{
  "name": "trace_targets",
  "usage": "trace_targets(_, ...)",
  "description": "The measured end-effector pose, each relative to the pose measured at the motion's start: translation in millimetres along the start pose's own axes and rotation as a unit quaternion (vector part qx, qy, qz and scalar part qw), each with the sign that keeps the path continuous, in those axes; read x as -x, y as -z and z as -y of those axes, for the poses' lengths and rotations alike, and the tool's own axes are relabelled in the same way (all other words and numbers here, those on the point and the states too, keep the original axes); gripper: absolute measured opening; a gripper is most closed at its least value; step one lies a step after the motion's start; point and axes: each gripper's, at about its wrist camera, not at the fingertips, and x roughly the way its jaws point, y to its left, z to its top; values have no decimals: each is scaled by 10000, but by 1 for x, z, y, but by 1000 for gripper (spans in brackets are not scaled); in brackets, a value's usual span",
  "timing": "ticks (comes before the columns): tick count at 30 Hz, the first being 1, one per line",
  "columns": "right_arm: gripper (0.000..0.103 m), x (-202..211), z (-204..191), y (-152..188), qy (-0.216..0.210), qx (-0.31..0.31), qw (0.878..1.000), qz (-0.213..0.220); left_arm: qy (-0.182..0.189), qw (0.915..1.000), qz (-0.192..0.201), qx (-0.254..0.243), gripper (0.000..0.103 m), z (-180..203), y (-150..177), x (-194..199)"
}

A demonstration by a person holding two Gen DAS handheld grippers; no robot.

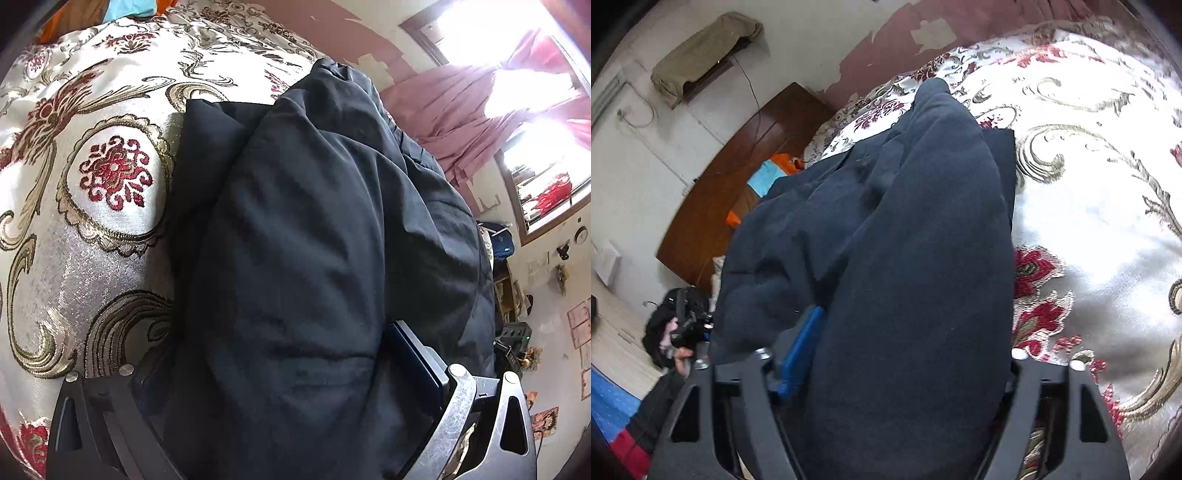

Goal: Fold large clothes

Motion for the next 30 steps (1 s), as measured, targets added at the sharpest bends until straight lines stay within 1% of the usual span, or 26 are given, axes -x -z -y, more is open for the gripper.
trace_targets(1,56,0,-4,0,92,102,9999,26,-11,10000,8,14,103,2,0,-2)
trace_targets(2,51,2,-8,0,205,229,9995,69,-20,10000,11,17,103,5,-1,-4)
trace_targets(3,49,3,-16,0,358,376,9986,115,-46,10000,18,1,103,6,-1,-4)
trace_targets(5,47,0,-40,4,895,898,9918,172,-93,10000,26,-20,102,6,-1,-5)
trace_targets(6,47,-3,-52,8,1211,1221,9849,191,-120,9999,32,-31,102,7,-1,-5)
trace_targets(7,47,-8,-70,13,1622,1652,9726,213,-161,9999,38,-48,102,8,0,-6)
trace_targets(8,47,-13,-82,16,1895,1931,9625,220,-179,9998,40,-53,102,8,-1,-6)
trace_targets(10,47,-21,-98,23,2284,2312,9455,223,-223,9997,48,-48,102,13,-1,-9)
trace_targets(11,47,-23,-101,24,2369,2350,9425,208,-230,9997,47,-36,103,14,-1,-10)
trace_targets(12,49,-22,-99,23,2356,2289,9443,192,-233,9997,44,-13,103,14,-2,-11)
trace_targets(14,53,-18,-88,16,2078,1875,9599,174,-210,9998,26,63,103,15,-4,-13)
trace_targets(15,56,-15,-77,13,1862,1584,9695,166,-201,9998,21,90,103,14,-4,-13)
trace_targets(16,57,-12,-63,9,1578,1206,9800,153,-193,9997,15,129,103,14,-5,-14)
trace_targets(17,61,-9,-47,7,1296,841,9879,129,-193,9997,12,137,103,15,-6,-15)
trace_targets(18,63,-7,-29,5,905,355,9952,79,-201,9997,11,133,103,15,-6,-15)
trace_targets(20,64,-6,-6,4,327,-305,9990,39,-212,9997,60,117,102,15,-6,-13)
trace_targets(22,64,-4,7,5,-54,-696,9975,105,-255,9996,115,77,96,17,-4,-12)
trace_targets(23,64,-3,8,6,-85,-733,9972,122,-236,9996,139,47,88,19,-3,-11)
trace_targets(24,60,-4,5,6,-47,-703,9974,146,-191,9997,174,-31,77,21,-2,-9)
trace_targets(25,55,-5,0,7,48,-599,9981,147,-139,9995,214,-162,71,24,-1,-6)
trace_targets(26,49,-5,-6,7,138,-475,9986,161,-91,9993,255,-277,60,27,-1,-2)
trace_targets(27,41,-5,-16,9,249,-296,9990,212,-53,9987,308,-403,51,32,0,3)
trace_targets(28,38,-3,-26,10,346,-107,9990,273,-68,9983,337,-479,48,35,0,7)
trace_targets(30,27,3,-37,9,389,54,9984,409,-134,9972,397,-617,35,42,1,13)
